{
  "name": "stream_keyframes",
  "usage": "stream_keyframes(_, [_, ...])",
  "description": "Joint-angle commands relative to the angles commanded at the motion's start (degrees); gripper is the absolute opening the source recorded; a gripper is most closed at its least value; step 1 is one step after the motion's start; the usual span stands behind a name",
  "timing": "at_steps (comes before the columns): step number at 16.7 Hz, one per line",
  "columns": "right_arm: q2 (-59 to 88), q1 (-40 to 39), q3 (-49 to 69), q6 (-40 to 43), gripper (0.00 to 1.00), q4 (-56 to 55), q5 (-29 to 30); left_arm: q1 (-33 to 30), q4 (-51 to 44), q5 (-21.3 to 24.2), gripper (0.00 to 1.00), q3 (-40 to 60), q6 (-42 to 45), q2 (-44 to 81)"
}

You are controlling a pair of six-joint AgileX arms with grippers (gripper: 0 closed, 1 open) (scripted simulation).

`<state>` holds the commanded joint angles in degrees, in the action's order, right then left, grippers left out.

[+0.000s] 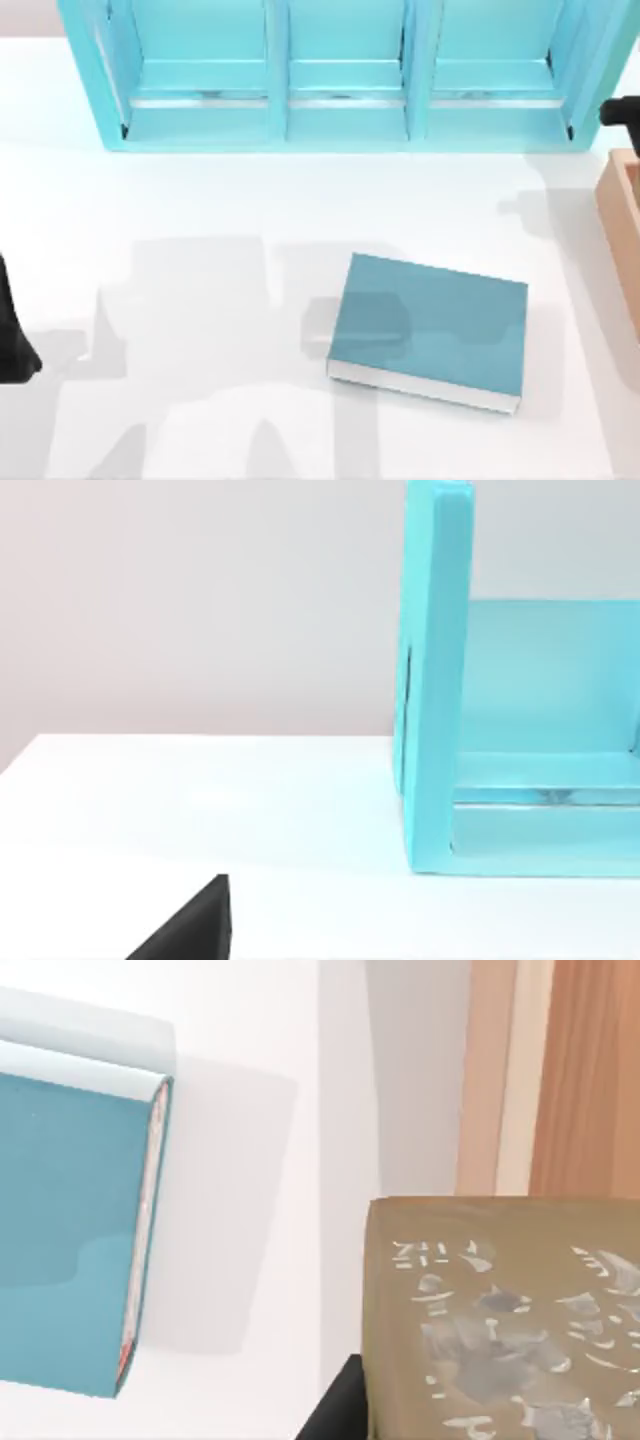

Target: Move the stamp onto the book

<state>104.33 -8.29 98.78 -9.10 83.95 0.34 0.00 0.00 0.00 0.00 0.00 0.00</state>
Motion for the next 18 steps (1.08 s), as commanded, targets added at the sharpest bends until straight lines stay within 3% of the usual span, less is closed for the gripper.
stream_keyframes(6, [1.62, -1.99, -0.34, -2.29, 0.0, -1.23, -0.11, 0.0, 0.0, 0.0, 1.0, 0.0, 0.0, 0.0])
stream_keyframes(14, [9.13, -24.78, -5.13, -25.18, 0.0, -13.54, -0.1, 0.0, 0.0, 0.0, 1.0, 0.0, 0.0, 0.0])
stream_keyframes(18, [10.03, -28.06, -6.62, -28.53, 0.0, -16.28, -0.12, 0.0, 0.0, 0.0, 1.0, 0.0, 0.0, 0.0])
